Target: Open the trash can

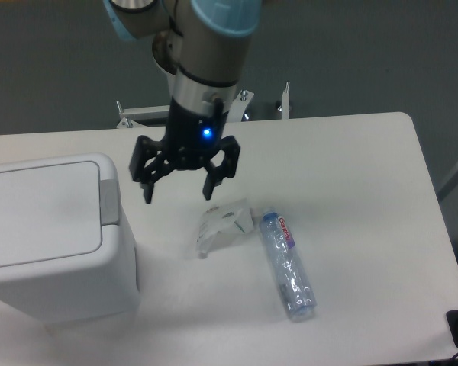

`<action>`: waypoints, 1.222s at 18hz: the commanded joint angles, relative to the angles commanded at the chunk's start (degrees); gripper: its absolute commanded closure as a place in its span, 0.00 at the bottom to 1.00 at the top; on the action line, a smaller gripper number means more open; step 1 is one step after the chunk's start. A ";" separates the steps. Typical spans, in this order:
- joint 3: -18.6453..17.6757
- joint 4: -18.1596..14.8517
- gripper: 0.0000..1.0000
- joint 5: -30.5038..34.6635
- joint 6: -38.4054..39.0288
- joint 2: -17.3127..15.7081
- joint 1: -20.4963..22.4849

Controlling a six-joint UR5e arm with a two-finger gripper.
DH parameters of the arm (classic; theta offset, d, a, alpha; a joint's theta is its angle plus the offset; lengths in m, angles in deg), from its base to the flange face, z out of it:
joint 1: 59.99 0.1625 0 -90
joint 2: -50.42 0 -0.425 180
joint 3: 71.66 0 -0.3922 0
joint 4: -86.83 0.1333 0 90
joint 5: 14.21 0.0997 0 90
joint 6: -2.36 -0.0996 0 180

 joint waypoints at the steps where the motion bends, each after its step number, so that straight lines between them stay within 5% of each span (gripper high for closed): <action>1: 0.00 0.35 0.00 0.09 0.00 0.18 -0.18; 22: -2.03 4.31 0.00 0.61 -0.09 0.71 -2.29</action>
